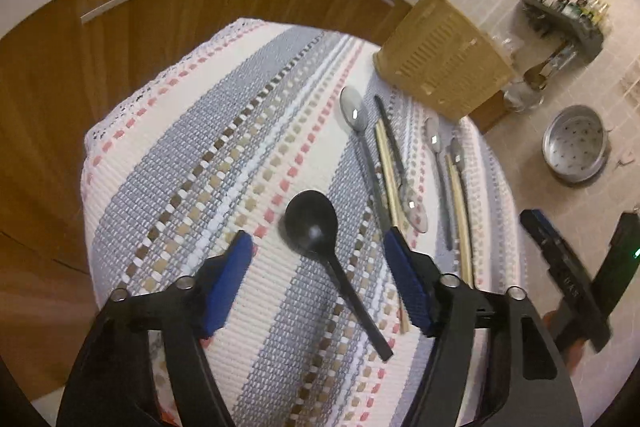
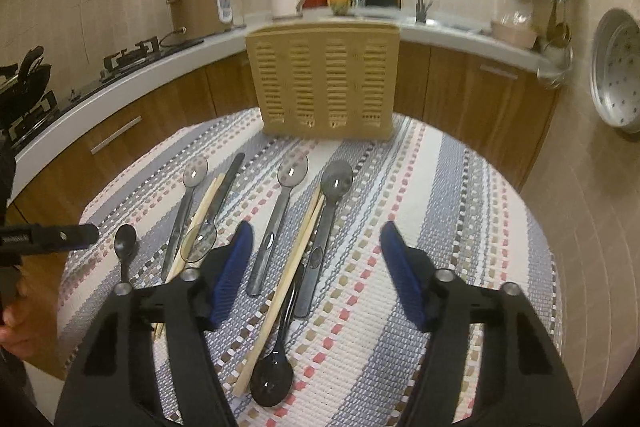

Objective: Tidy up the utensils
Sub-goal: 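Lower the left tool and grasp the black ladle handle while the right tool grasps a clear spoon, then lift the black ladle with the left tool while the right tool carries the clear spoon to the beige holder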

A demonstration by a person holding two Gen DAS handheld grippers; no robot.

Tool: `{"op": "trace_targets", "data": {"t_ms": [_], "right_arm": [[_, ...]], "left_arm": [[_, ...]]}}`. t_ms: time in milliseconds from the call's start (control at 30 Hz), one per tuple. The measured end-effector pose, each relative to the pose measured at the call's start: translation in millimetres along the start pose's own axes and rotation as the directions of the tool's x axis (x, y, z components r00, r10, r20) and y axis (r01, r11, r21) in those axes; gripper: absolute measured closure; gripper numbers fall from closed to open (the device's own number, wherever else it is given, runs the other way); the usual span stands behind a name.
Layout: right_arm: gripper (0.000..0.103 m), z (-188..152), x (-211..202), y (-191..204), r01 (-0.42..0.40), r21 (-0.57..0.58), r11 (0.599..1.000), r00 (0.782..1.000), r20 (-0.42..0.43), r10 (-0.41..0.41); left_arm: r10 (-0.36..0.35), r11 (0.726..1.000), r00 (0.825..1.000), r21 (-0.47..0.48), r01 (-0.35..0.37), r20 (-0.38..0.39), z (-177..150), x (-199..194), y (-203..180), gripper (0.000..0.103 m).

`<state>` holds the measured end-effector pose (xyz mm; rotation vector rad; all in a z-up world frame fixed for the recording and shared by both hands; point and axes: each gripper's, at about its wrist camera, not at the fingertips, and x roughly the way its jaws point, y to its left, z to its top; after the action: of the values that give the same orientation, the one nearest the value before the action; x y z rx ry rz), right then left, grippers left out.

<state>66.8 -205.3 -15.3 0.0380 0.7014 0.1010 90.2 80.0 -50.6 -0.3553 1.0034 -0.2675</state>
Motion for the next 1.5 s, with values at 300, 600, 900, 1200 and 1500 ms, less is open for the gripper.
{"op": "trace_targets", "data": {"t_ms": [300, 600, 900, 1200, 1500], "right_arm": [[0.049, 32.3, 38.4, -26.0, -0.053, 0.067, 0.996, 0.982, -0.179, 0.065], [0.049, 72.9, 102.3, -23.9, -0.082, 0.123, 0.989, 0.919, -0.376, 0.122], [0.065, 79.8, 145.9, -21.2, 0.003, 0.128, 0.992, 0.87, -0.49, 0.061], [0.067, 85.5, 168.4, -13.9, 0.046, 0.122, 0.991, 0.856, -0.516, 0.024], [0.074, 88.5, 164.7, -13.1, 0.046, 0.077, 0.996, 0.88, -0.474, -0.003]], "left_arm": [[0.206, 0.972, 0.977, 0.122, -0.199, -0.049, 5.3, 38.3, -38.0, 0.047], [0.357, 0.905, 0.934, 0.245, -0.347, 0.004, 10.2, 50.1, -59.5, 0.067], [0.214, 0.954, 0.976, 0.224, -0.198, -0.048, 27.4, 50.3, -51.3, 0.068], [0.173, 0.953, 0.985, 0.254, -0.166, -0.005, 43.6, 47.1, -60.1, 0.068], [0.159, 0.94, 0.986, 0.298, -0.167, 0.052, 53.0, 38.6, -68.1, 0.068]]}}
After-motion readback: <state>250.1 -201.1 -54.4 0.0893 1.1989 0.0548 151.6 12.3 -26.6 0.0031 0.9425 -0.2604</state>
